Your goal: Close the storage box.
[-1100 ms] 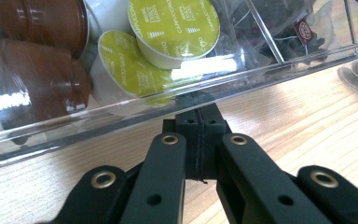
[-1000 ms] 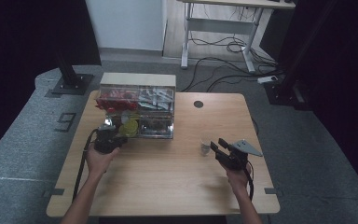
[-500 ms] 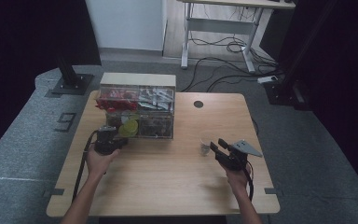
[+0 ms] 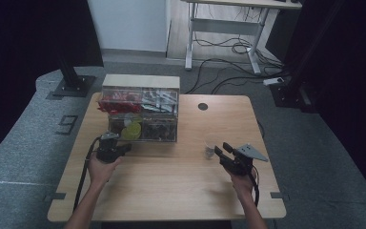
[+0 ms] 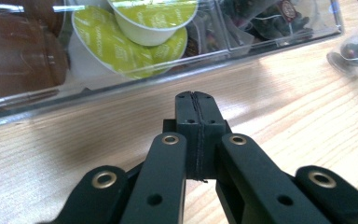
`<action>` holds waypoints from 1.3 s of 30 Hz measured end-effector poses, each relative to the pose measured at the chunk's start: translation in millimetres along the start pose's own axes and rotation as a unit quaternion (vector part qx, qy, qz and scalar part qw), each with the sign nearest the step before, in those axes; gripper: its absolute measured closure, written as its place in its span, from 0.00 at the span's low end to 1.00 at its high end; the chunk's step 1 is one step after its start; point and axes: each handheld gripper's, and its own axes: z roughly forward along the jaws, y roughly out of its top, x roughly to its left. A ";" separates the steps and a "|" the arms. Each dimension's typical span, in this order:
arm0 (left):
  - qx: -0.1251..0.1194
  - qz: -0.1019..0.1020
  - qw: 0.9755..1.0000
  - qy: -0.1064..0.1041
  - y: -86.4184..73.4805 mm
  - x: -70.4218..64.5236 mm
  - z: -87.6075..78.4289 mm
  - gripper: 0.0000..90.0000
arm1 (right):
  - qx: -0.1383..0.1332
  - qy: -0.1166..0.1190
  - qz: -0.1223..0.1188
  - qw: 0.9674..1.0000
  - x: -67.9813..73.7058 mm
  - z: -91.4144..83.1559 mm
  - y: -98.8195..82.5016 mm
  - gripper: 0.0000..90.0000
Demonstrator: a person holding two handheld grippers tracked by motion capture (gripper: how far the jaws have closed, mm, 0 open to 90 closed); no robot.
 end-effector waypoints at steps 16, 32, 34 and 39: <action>-0.040 0.024 0.998 -0.031 -30.5 -20.8 -14.5 1.00 | 0.009 0.007 -0.004 1.000 1.6 -10.9 -9.4 0.59; -0.034 0.027 0.999 -0.033 -79.7 -32.6 -17.6 0.94 | 0.040 0.021 -0.028 0.999 -4.7 -46.2 -39.9 0.52; -0.036 0.032 0.998 -0.031 -83.5 -33.4 -18.7 0.90 | 0.045 0.022 -0.022 0.999 -7.0 -49.6 -44.6 0.51; -0.031 0.050 0.998 -0.029 -91.5 -36.3 -16.5 0.73 | 0.068 0.018 -0.022 0.997 -13.6 -52.9 -56.6 0.47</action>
